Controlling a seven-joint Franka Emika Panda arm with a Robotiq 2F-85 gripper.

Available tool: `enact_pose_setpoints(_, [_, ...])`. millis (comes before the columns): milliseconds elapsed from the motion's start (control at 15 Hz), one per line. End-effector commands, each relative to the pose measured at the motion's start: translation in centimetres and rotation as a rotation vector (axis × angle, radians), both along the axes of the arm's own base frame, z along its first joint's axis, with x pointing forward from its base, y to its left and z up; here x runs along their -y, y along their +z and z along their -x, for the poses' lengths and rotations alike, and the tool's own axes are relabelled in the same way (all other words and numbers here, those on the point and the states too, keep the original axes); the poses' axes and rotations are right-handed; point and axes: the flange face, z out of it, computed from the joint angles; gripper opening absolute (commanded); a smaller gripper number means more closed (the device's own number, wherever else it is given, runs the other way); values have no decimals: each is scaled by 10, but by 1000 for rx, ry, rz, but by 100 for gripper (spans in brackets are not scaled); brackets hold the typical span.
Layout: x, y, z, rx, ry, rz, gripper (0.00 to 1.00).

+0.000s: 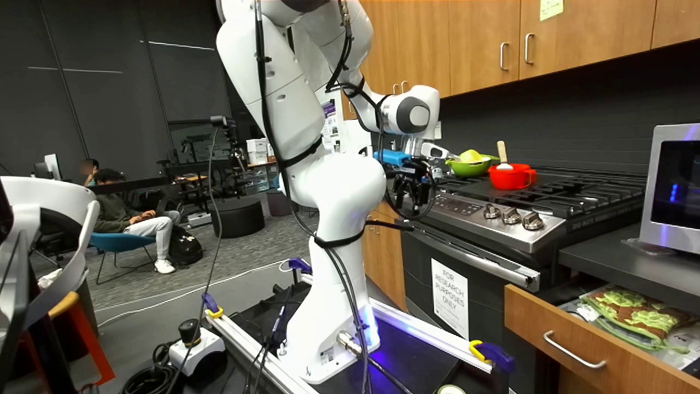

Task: Close the top drawer of the kitchen unit

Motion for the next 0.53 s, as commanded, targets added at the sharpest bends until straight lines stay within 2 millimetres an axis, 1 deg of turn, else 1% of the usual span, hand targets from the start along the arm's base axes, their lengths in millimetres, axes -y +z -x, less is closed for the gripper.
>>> enact_pose_setpoints(0, [-48,30,-17,28,-47,-28,100])
enact_pose_setpoints(133, [-73,47,-41,50,-124,-28,100])
enact_pose_setpoints(267, [-89,62,-66,49,-192,-11,100])
enact_pose_setpoints(467, [-93,80,-110,67,-322,13,100])
